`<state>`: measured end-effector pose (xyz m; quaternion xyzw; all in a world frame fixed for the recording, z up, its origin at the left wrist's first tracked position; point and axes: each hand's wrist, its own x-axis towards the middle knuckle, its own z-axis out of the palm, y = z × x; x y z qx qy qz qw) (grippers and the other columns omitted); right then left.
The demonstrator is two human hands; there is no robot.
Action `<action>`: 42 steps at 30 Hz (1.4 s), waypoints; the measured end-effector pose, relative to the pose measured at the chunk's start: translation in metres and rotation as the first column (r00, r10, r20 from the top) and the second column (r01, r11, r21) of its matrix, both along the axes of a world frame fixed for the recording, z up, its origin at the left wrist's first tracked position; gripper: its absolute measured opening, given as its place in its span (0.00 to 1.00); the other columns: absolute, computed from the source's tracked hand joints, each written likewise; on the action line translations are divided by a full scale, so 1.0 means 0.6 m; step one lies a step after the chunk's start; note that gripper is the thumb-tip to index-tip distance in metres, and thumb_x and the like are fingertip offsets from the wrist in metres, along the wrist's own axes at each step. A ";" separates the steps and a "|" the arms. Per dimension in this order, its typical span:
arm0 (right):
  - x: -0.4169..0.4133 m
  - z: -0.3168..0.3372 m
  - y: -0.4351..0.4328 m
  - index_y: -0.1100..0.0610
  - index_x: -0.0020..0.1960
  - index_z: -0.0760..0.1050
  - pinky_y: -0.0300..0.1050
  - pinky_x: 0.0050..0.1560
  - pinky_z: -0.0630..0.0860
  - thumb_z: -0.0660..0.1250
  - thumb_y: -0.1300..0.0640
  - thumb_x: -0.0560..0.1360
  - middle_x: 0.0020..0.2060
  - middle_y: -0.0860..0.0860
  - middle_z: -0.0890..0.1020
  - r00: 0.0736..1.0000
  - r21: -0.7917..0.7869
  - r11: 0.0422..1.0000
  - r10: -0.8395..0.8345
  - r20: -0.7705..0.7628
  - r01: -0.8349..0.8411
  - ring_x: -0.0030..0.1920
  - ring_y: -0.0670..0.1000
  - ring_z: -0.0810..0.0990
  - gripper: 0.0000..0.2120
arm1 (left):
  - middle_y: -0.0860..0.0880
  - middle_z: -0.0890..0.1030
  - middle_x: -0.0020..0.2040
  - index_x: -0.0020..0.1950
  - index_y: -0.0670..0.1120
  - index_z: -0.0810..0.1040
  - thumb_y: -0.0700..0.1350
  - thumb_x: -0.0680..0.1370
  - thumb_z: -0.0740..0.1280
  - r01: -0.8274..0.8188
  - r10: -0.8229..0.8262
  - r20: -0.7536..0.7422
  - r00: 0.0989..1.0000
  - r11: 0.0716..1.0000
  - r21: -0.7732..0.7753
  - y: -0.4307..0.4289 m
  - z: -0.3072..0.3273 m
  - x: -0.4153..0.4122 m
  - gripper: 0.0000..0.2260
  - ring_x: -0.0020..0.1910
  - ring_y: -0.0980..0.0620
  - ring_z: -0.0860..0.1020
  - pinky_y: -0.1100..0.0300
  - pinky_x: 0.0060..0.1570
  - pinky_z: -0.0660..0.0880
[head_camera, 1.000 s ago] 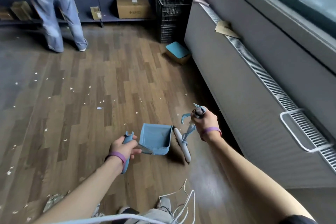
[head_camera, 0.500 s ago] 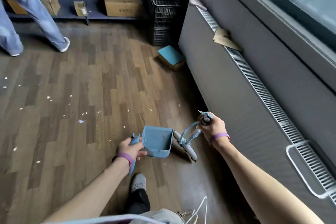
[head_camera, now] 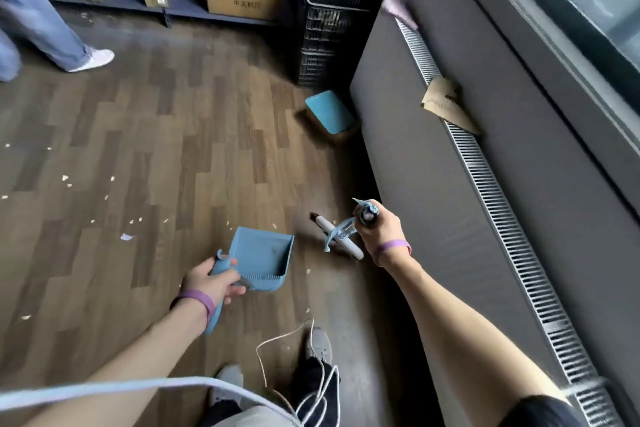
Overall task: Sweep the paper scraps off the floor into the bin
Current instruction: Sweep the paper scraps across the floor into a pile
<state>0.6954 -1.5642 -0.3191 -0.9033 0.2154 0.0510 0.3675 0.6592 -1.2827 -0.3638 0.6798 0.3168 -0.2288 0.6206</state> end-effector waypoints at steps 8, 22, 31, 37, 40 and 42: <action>0.170 -0.045 -0.134 0.49 0.44 0.73 0.34 0.28 0.65 0.66 0.55 0.75 0.31 0.42 0.75 0.975 -0.011 0.975 0.220 -0.023 -0.220 0.31 0.45 0.74 0.03 | 0.45 0.79 0.47 0.48 0.48 0.74 0.41 0.77 0.68 -0.171 0.170 -0.030 0.985 0.985 -0.031 -0.146 -0.024 0.096 0.03 0.34 0.50 0.79 0.62 0.30 0.69; 0.213 -0.185 -0.175 0.55 0.55 0.75 0.47 0.50 0.77 0.62 0.54 0.74 0.50 0.59 0.82 0.599 -0.121 0.626 0.645 -0.475 -0.770 0.50 0.62 0.79 0.12 | 0.57 0.77 0.44 0.53 0.51 0.74 0.50 0.78 0.65 -0.233 0.246 -0.152 0.957 0.968 0.096 -0.226 -0.042 0.057 0.06 0.45 0.47 0.79 0.61 0.36 0.70; 0.110 -0.214 -0.075 0.51 0.57 0.77 0.41 0.45 0.71 0.63 0.54 0.74 0.51 0.54 0.82 0.352 -0.051 0.403 0.725 -0.592 -0.914 0.52 0.58 0.79 0.13 | 0.58 0.78 0.47 0.54 0.50 0.74 0.51 0.78 0.65 -0.392 0.402 -0.217 0.889 0.916 0.090 -0.178 -0.065 -0.046 0.08 0.48 0.47 0.82 0.58 0.40 0.74; 0.017 -0.222 0.007 0.51 0.54 0.77 0.39 0.40 0.67 0.64 0.55 0.71 0.47 0.52 0.80 0.306 -0.037 0.368 0.707 -0.637 -0.929 0.46 0.56 0.78 0.12 | 0.52 0.81 0.46 0.46 0.50 0.77 0.43 0.76 0.66 -0.486 0.495 -0.209 0.843 0.869 0.095 -0.094 -0.097 -0.156 0.02 0.42 0.49 0.82 0.60 0.34 0.71; -0.046 -0.223 0.085 0.51 0.52 0.78 0.38 0.39 0.68 0.64 0.55 0.71 0.44 0.51 0.81 0.334 -0.060 0.381 0.713 -0.616 -0.923 0.41 0.53 0.74 0.11 | 0.52 0.80 0.45 0.50 0.49 0.77 0.43 0.77 0.66 -0.507 0.507 -0.193 0.840 0.860 0.055 -0.033 -0.110 -0.214 0.04 0.41 0.48 0.82 0.59 0.35 0.71; -0.098 -0.226 0.149 0.49 0.50 0.78 0.39 0.40 0.69 0.65 0.55 0.70 0.45 0.51 0.82 0.352 -0.048 0.407 0.718 -0.600 -0.912 0.41 0.53 0.76 0.10 | 0.51 0.80 0.46 0.52 0.48 0.77 0.44 0.77 0.66 -0.506 0.502 -0.180 0.846 0.862 0.024 0.015 -0.118 -0.258 0.05 0.41 0.48 0.82 0.59 0.36 0.72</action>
